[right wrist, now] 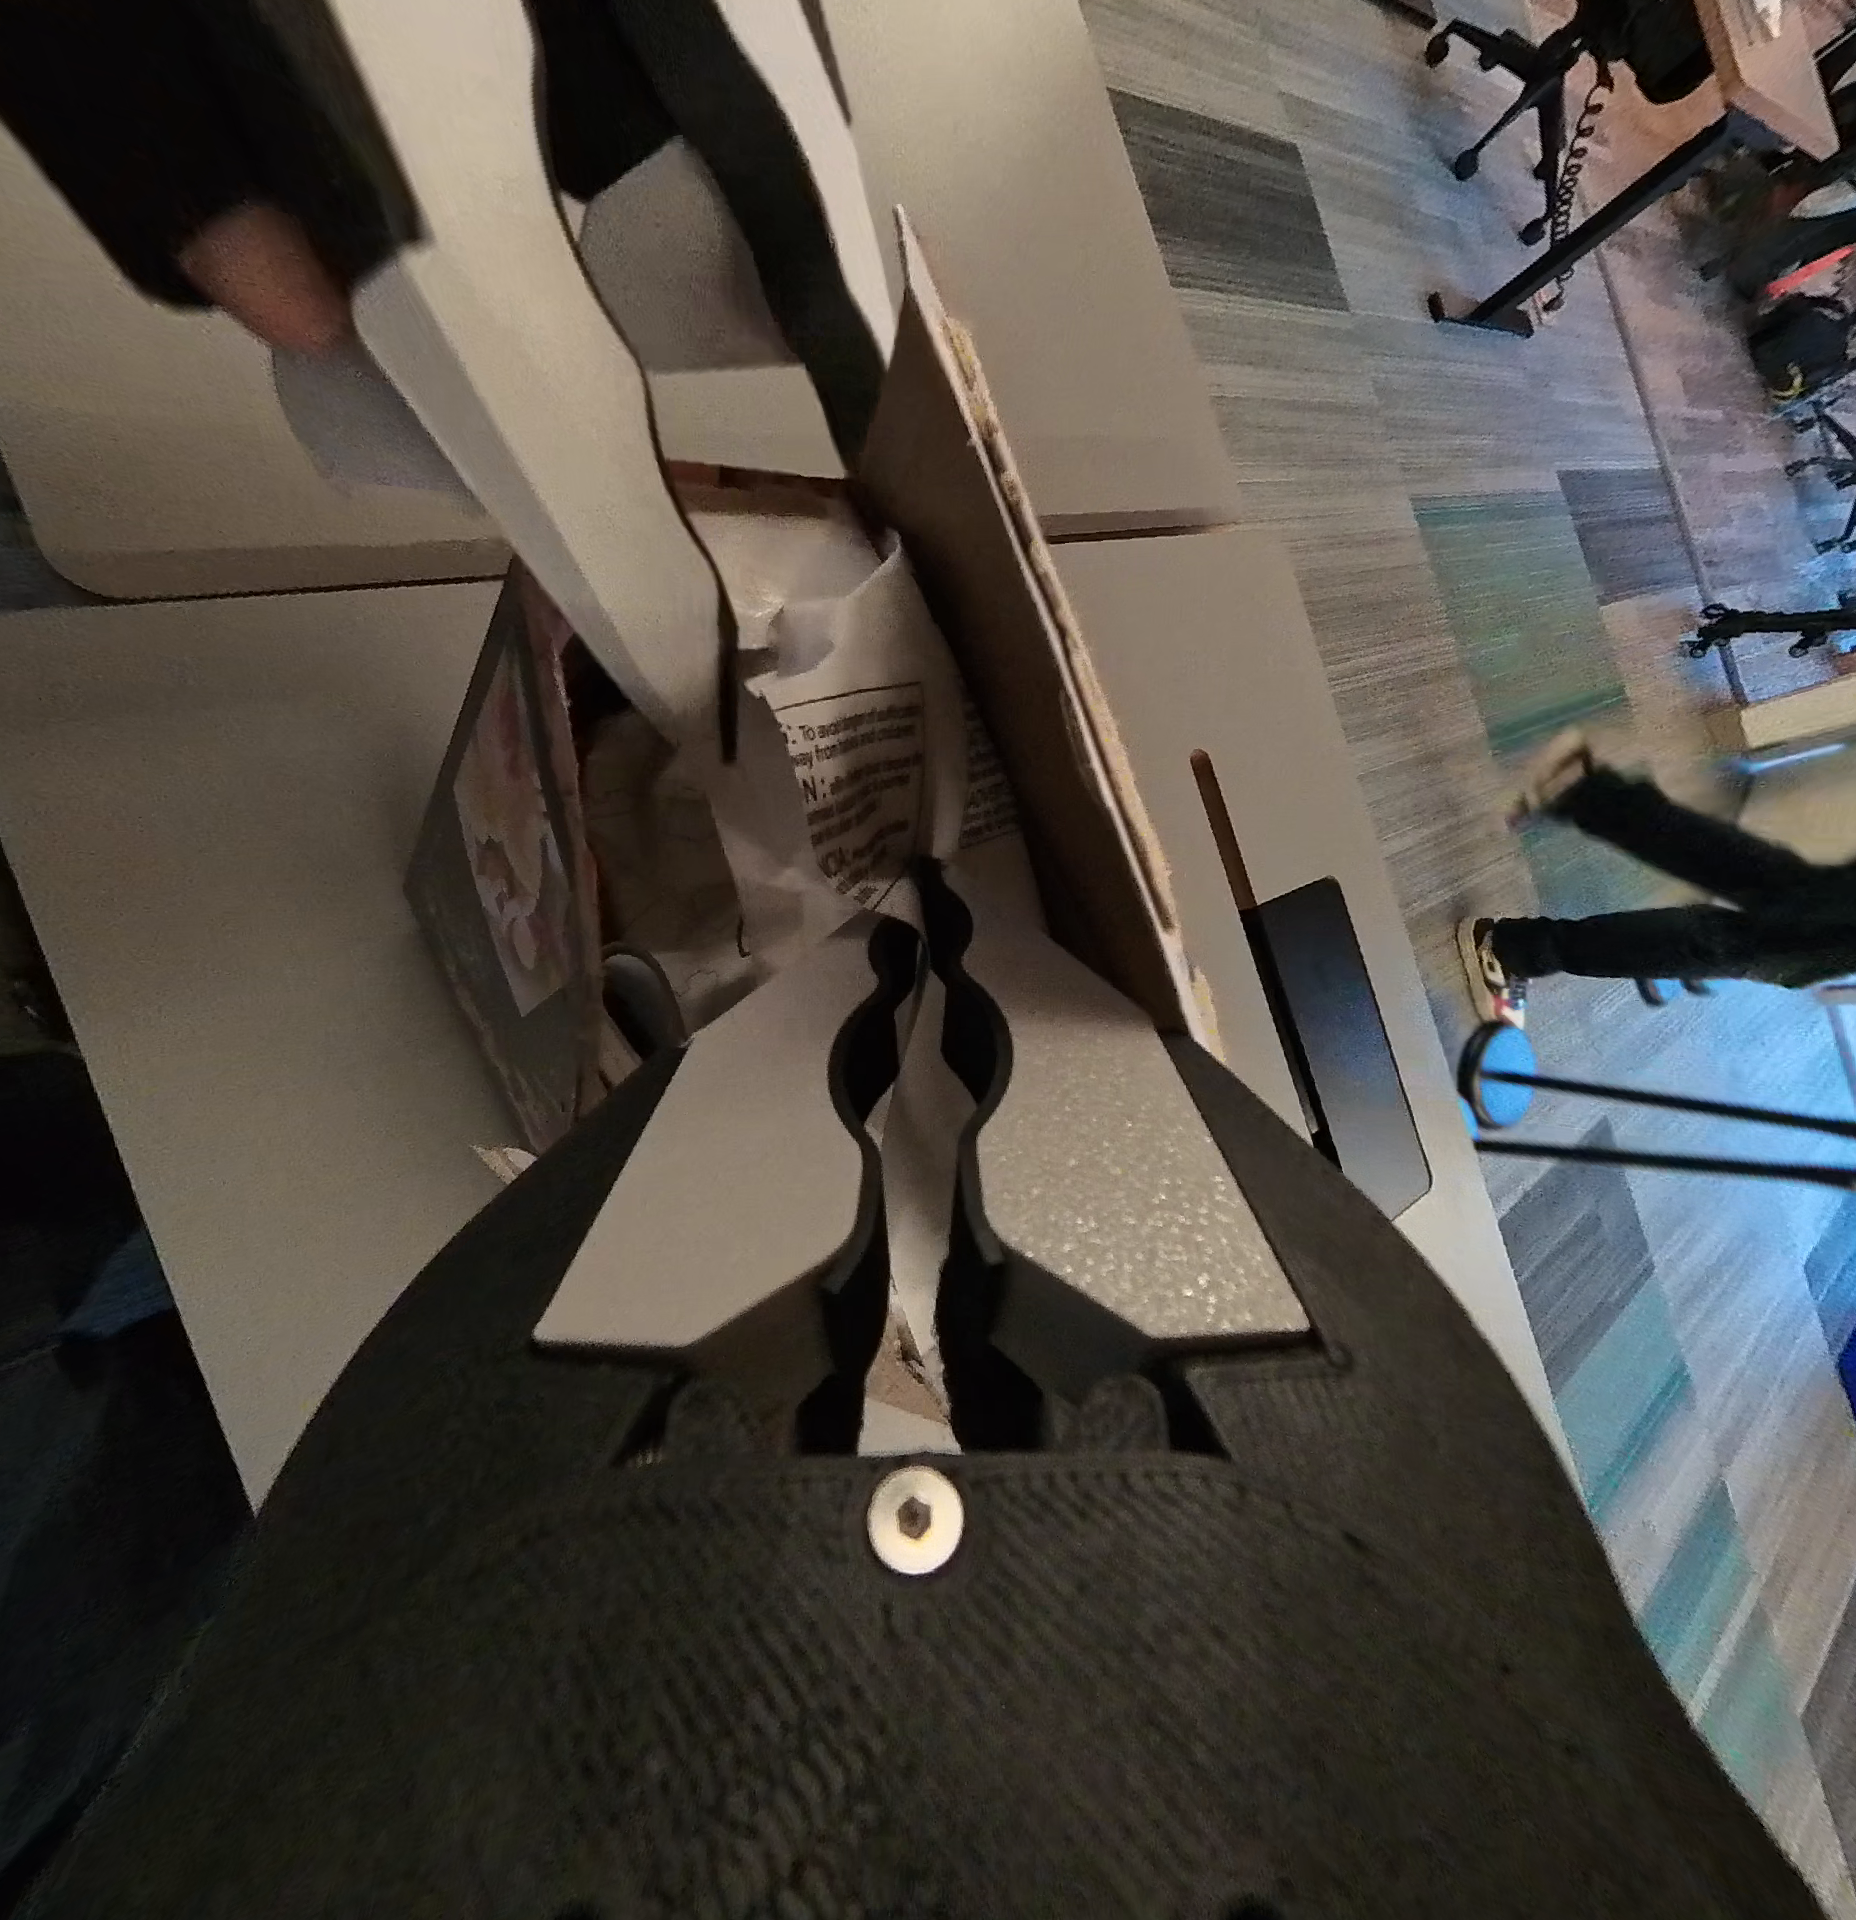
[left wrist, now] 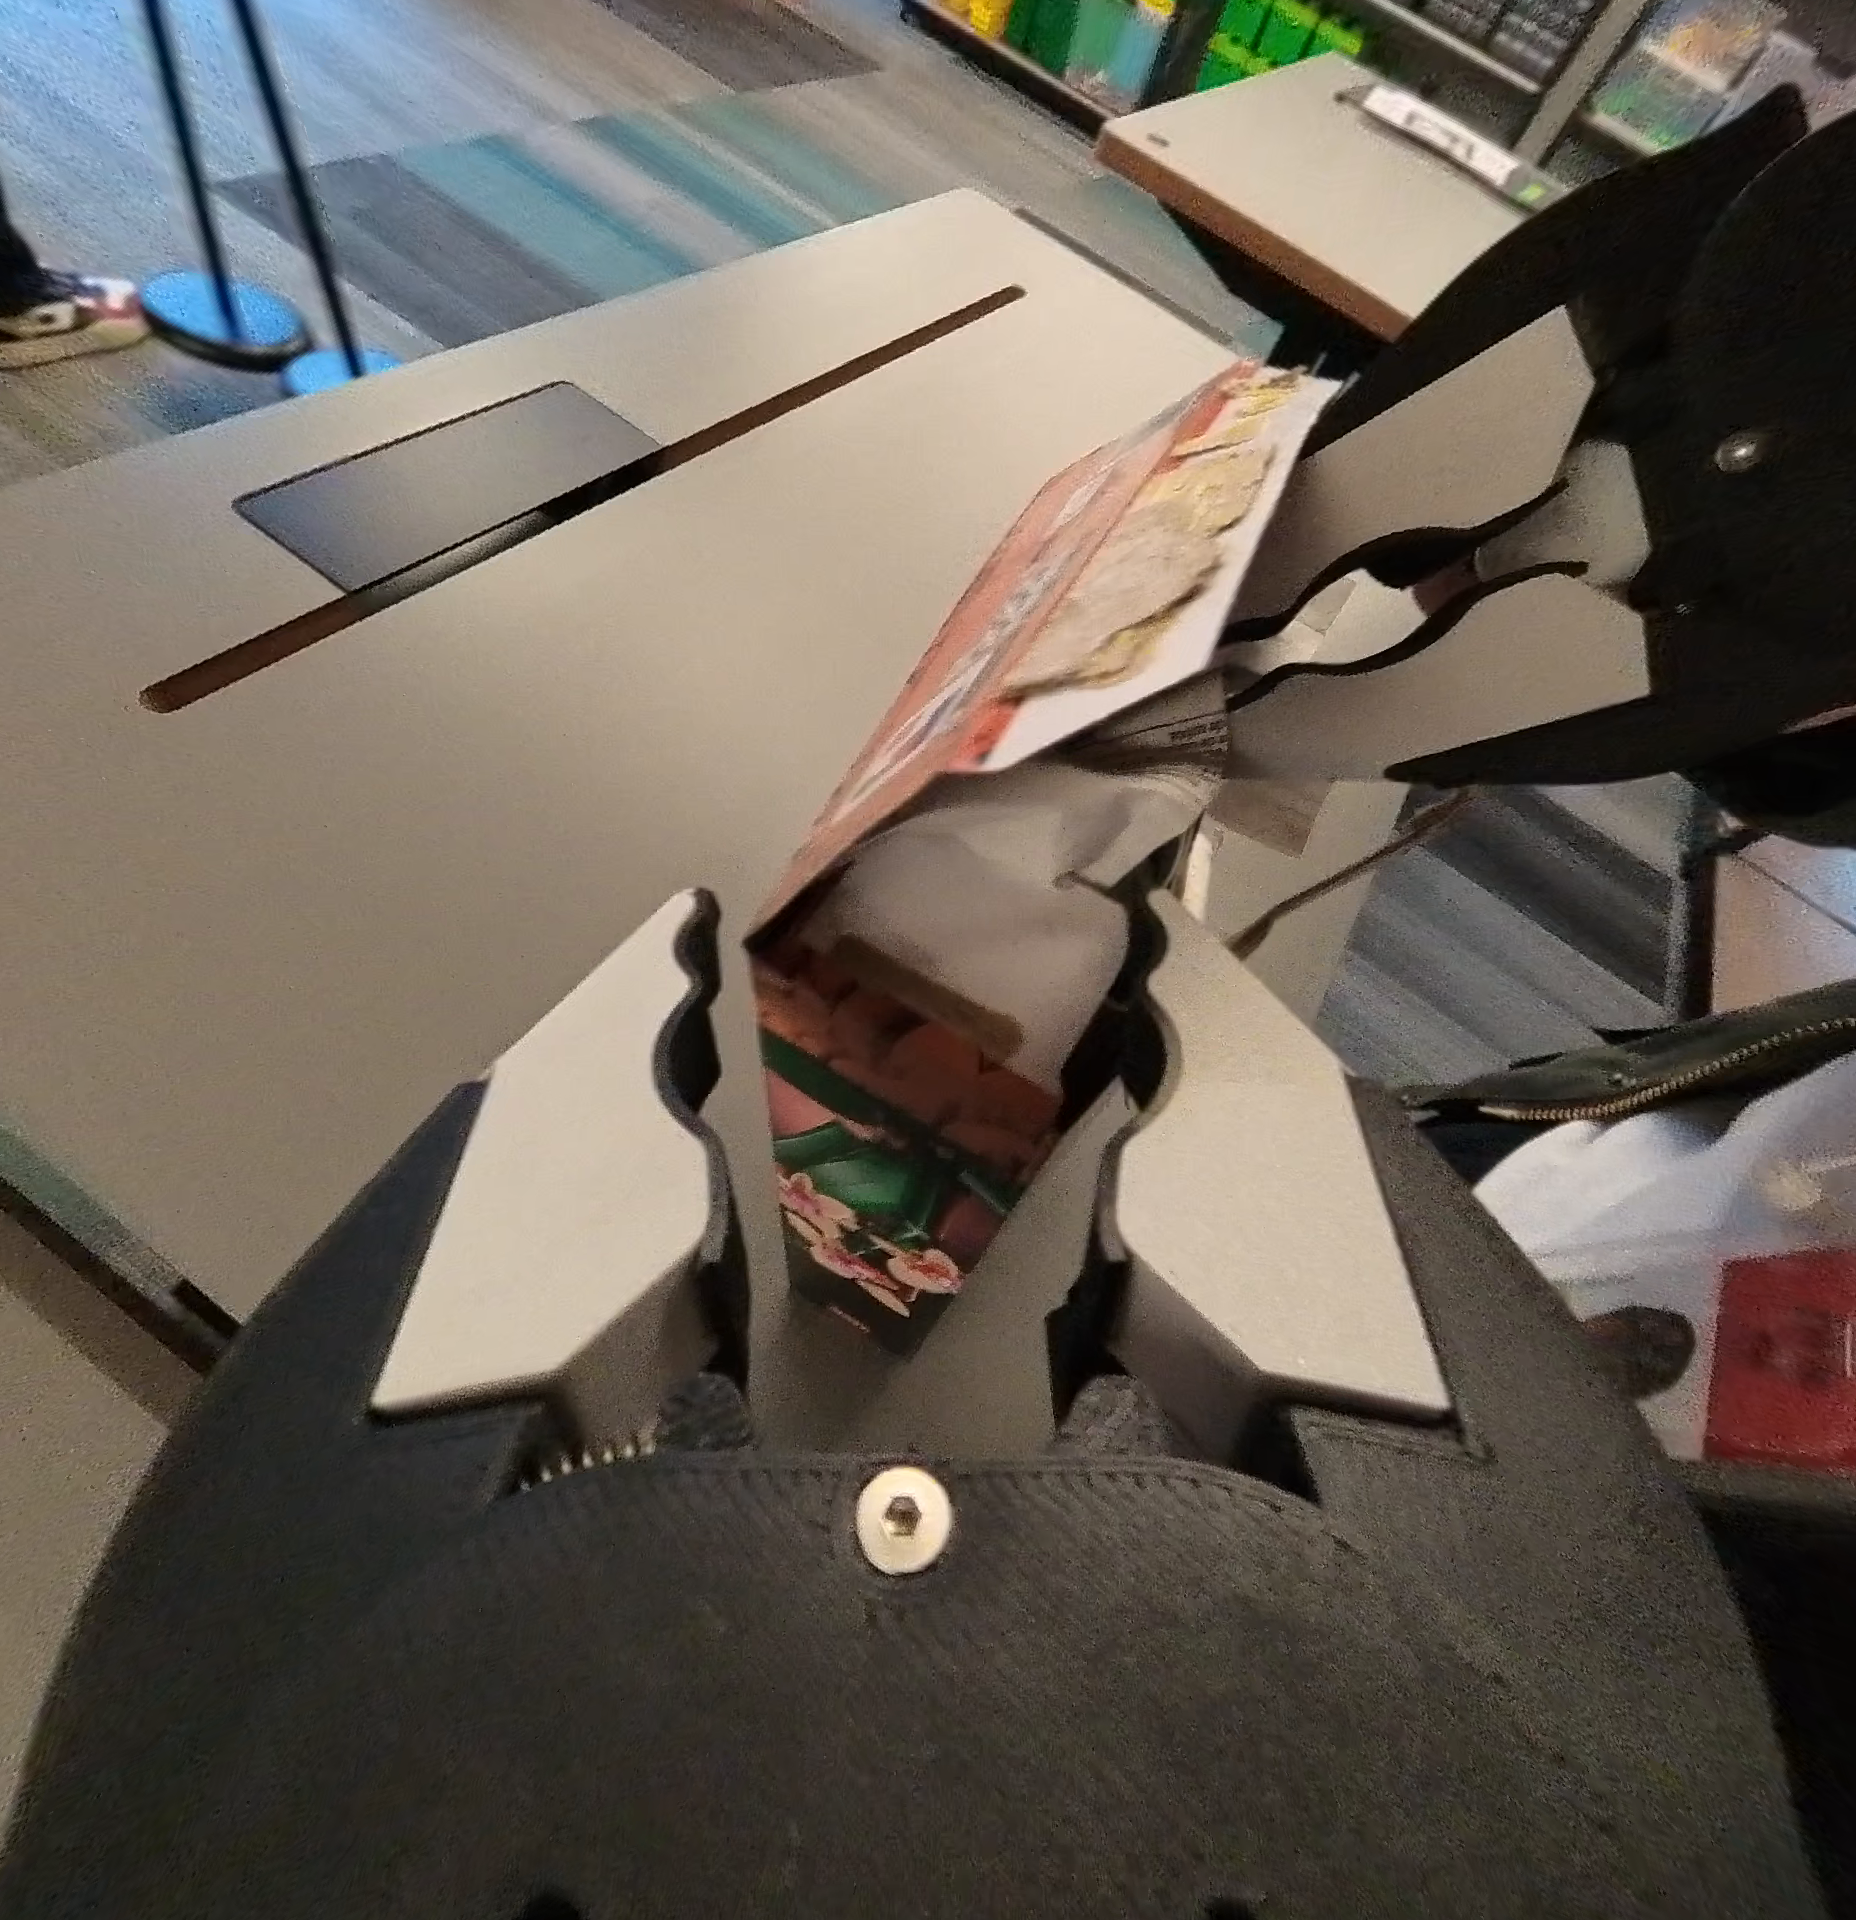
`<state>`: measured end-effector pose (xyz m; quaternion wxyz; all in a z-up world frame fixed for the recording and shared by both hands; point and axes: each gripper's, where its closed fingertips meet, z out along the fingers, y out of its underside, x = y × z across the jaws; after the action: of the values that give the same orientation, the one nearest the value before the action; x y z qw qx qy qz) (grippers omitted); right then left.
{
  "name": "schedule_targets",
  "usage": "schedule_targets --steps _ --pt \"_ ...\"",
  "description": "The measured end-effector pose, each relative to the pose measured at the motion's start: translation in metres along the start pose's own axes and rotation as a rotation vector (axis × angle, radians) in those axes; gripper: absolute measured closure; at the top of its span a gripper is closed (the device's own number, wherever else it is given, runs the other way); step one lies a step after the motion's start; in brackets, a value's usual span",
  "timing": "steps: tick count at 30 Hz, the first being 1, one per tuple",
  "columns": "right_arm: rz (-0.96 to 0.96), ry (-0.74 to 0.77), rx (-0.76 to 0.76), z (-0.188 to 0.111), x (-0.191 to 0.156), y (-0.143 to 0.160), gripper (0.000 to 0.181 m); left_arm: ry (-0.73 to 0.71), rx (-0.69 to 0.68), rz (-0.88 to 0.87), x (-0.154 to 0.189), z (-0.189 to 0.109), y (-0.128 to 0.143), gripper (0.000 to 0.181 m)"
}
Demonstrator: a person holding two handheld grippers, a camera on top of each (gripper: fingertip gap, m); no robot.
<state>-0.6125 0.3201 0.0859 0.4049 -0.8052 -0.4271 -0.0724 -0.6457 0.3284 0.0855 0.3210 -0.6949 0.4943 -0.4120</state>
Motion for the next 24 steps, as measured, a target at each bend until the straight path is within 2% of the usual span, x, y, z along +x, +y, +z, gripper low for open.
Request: schedule_targets --steps 3,8,16,24 --pt "-0.012 -0.009 -0.002 0.0 0.001 0.001 0.181 -0.039 -0.004 -0.012 0.002 0.003 0.001 0.108" --pt "-0.013 -0.043 0.016 -0.002 0.0 -0.001 0.181 0.022 0.053 -0.092 0.008 -0.005 0.001 0.11" --pt "0.148 -0.162 0.051 -0.008 0.004 -0.004 0.181 0.151 0.29 -0.23 0.013 -0.016 -0.005 0.11" --pt "0.181 -0.177 0.075 -0.005 0.002 -0.004 0.181 0.211 0.469 -0.289 0.014 -0.024 -0.006 0.114"
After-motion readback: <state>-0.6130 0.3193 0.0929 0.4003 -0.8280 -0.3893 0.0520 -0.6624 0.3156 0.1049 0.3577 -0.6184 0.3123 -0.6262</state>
